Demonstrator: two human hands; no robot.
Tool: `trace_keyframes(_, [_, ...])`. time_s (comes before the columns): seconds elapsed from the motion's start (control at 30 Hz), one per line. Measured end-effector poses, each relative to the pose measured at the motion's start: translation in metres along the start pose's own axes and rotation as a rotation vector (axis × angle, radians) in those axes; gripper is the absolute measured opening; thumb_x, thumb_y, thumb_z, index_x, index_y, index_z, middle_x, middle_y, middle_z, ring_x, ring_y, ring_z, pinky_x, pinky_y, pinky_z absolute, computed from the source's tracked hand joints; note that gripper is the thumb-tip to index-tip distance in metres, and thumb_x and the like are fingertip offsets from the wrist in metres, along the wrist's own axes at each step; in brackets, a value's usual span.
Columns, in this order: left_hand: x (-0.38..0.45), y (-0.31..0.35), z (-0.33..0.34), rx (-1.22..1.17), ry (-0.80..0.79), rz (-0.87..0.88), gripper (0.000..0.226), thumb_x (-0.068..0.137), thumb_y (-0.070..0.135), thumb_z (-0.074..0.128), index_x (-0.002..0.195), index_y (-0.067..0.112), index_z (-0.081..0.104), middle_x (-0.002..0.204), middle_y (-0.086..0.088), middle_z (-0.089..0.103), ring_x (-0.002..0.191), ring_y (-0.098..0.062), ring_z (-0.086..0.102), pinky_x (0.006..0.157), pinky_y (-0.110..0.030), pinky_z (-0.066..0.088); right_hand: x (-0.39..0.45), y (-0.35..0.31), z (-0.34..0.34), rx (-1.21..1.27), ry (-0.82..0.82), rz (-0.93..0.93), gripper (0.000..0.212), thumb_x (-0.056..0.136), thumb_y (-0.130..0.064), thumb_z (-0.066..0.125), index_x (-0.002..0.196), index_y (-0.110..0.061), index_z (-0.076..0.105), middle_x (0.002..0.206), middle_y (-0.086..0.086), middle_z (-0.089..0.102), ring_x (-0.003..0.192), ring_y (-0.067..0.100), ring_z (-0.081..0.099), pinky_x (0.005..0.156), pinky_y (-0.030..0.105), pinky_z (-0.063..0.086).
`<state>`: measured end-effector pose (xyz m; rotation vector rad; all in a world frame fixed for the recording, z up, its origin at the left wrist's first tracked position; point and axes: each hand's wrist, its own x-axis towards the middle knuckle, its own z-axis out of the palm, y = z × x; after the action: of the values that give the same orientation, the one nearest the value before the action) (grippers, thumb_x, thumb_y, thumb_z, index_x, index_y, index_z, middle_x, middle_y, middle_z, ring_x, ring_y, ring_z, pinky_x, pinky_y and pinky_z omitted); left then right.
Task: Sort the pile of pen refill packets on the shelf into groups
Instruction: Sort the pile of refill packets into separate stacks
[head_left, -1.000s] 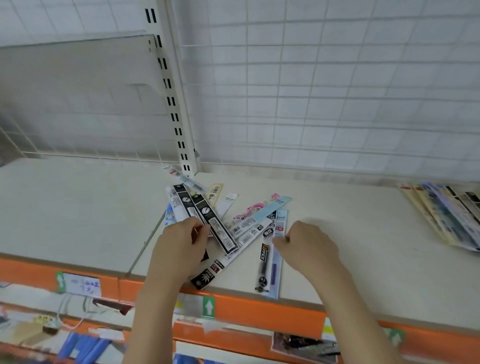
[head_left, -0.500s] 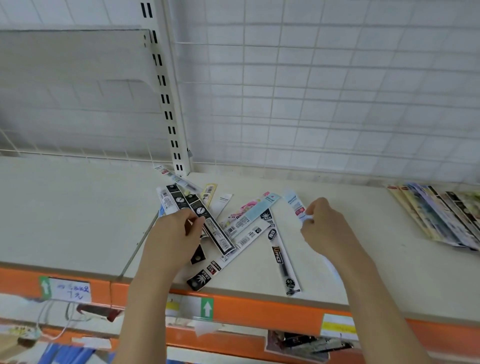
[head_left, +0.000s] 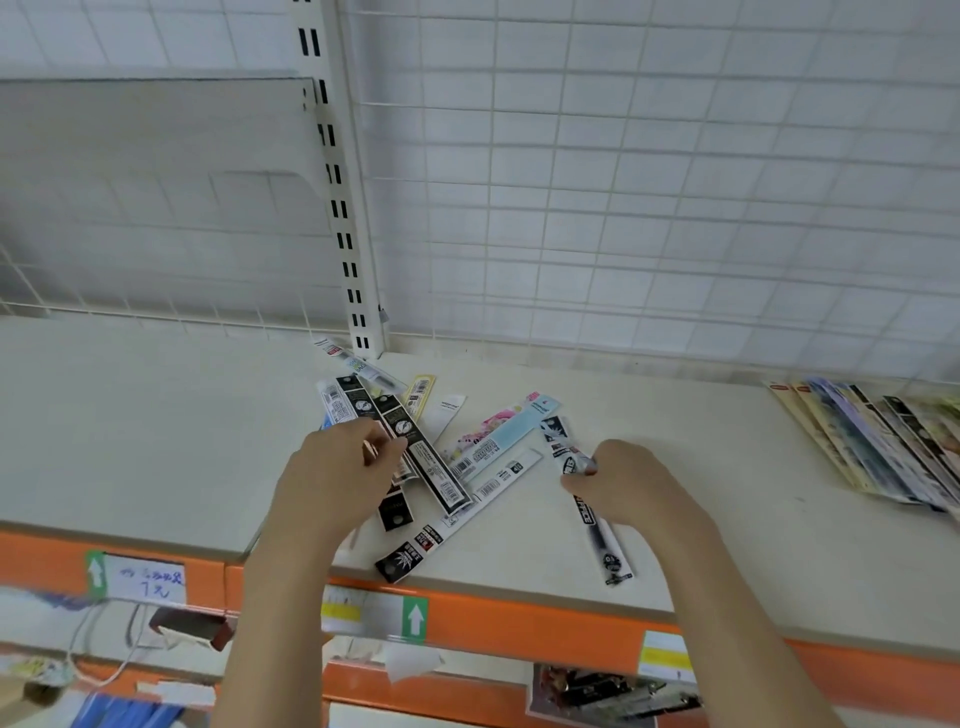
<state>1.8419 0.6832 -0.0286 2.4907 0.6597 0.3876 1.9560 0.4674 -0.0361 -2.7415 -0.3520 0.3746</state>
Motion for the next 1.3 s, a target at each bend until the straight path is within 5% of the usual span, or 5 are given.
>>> trace_keyframes(0.17, [-0.005, 0.023, 0.005, 0.006, -0.213, -0.014, 0.021, 0.088, 0.044, 0.056, 0.089, 0.024, 0.061, 0.078, 0.006, 0.059, 0.064, -0.010, 0.055, 0.062, -0.025, 0.046, 0.003, 0.018, -0.006, 0.027, 0.082, 0.057, 0.040, 0.095, -0.025, 0.044, 0.059, -0.015, 0.030, 0.061, 0.000, 0.034, 0.066, 0.024, 0.042, 0.053, 0.029, 0.029])
trace_keyframes(0.3, [-0.011, 0.050, 0.027, 0.095, -0.306, 0.053, 0.029, 0.085, 0.044, 0.059, 0.100, 0.019, 0.061, 0.101, 0.000, 0.061, 0.094, -0.020, 0.059, 0.083, -0.031, 0.049, 0.002, 0.032, -0.013, 0.138, 0.158, 0.104, 0.031, 0.096, -0.026, 0.044, 0.069, -0.011, 0.039, 0.072, 0.005, 0.049, 0.081, 0.028, 0.048, 0.070, 0.030, 0.035])
trace_keyframes(0.57, [-0.011, 0.071, 0.056, 0.347, -0.222, 0.036, 0.032, 0.092, 0.030, 0.050, 0.118, 0.012, 0.058, 0.117, -0.007, 0.061, 0.110, -0.027, 0.058, 0.084, -0.036, 0.049, -0.010, 0.048, -0.007, 0.245, 0.216, 0.124, 0.021, 0.096, -0.031, 0.044, 0.096, -0.011, 0.049, 0.097, 0.012, 0.066, 0.088, 0.031, 0.061, 0.074, 0.037, 0.047])
trace_keyframes(1.03, [-0.025, 0.100, 0.018, -0.450, 0.141, 0.248, 0.014, 0.088, 0.030, 0.061, 0.088, 0.023, 0.073, 0.043, 0.008, 0.048, 0.042, -0.007, 0.046, 0.052, -0.022, 0.037, -0.019, 0.041, -0.009, 0.280, 0.272, 0.097, 0.022, 0.092, -0.033, 0.049, 0.103, -0.014, 0.055, 0.095, 0.008, 0.066, 0.086, 0.029, 0.061, 0.073, 0.036, 0.048])
trace_keyframes(1.3, [-0.029, 0.100, 0.007, -0.713, 0.090, 0.263, 0.018, 0.091, 0.018, 0.059, 0.085, 0.034, 0.063, 0.070, 0.010, 0.070, 0.036, -0.005, 0.055, 0.048, -0.020, 0.050, -0.024, 0.036, -0.010, 0.297, 0.269, 0.074, 0.021, 0.093, -0.033, 0.047, 0.104, -0.017, 0.054, 0.095, 0.006, 0.066, 0.086, 0.028, 0.061, 0.074, 0.036, 0.049])
